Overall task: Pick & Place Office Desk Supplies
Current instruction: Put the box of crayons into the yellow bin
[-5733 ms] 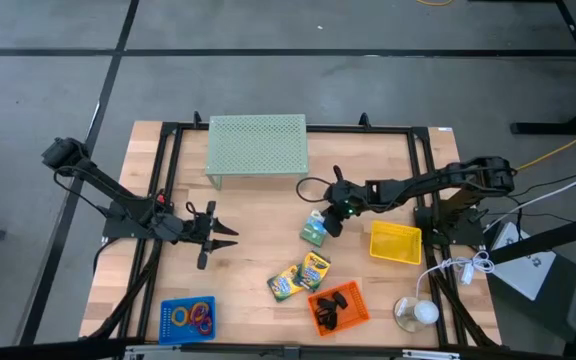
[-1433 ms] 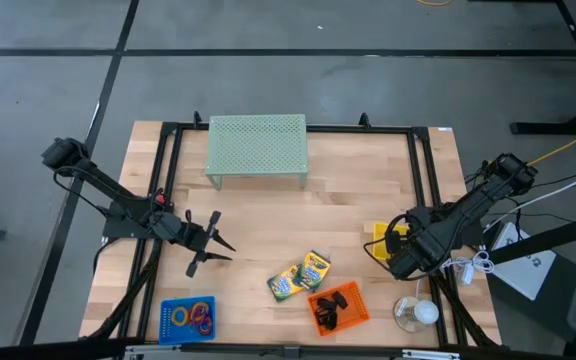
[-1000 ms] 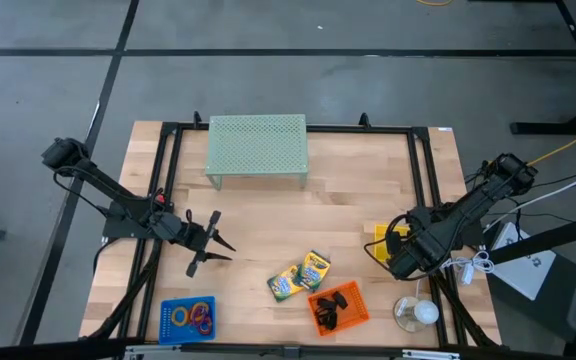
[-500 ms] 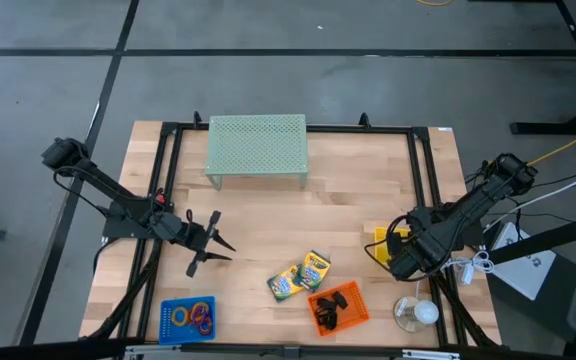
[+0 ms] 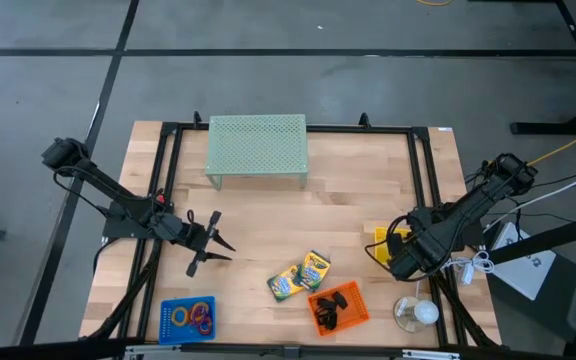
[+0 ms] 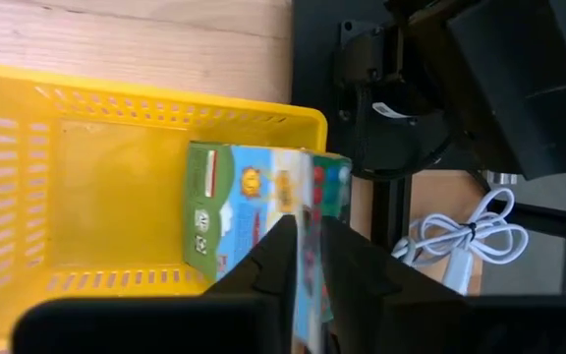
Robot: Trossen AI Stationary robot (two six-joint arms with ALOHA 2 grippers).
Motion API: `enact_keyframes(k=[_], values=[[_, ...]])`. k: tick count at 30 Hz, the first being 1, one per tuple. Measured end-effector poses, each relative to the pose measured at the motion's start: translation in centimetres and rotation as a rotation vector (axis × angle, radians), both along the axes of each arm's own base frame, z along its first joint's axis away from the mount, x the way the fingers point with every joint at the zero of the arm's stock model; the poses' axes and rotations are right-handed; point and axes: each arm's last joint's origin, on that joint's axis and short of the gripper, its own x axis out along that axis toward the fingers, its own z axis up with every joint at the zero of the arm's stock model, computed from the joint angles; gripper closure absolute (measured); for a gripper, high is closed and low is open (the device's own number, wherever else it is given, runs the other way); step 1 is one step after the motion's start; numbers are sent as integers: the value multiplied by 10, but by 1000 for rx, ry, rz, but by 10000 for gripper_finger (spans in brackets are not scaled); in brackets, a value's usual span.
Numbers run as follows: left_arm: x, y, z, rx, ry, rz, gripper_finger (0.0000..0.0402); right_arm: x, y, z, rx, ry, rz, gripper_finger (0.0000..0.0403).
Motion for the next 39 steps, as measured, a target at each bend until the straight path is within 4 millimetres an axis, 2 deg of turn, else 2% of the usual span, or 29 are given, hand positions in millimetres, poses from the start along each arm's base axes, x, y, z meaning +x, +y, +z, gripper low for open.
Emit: enact_keyframes(k=[10,20,26,32,39], values=[[0,0,0,0,-1,0,292,1,1,2,8,-3,-6,301],[0,0,1,3,-16,-2,292,9,5,18,6,-106,20,296],[0,0,1,3,-16,-2,292,15,6,27,-55,-223,63,296],[0,-1,1,-1,-15,-21,292,36,13,32,-146,-555,184,295],[-1,0,-3,-47,44,-5,292,81,27,23,-214,-813,361,295]])
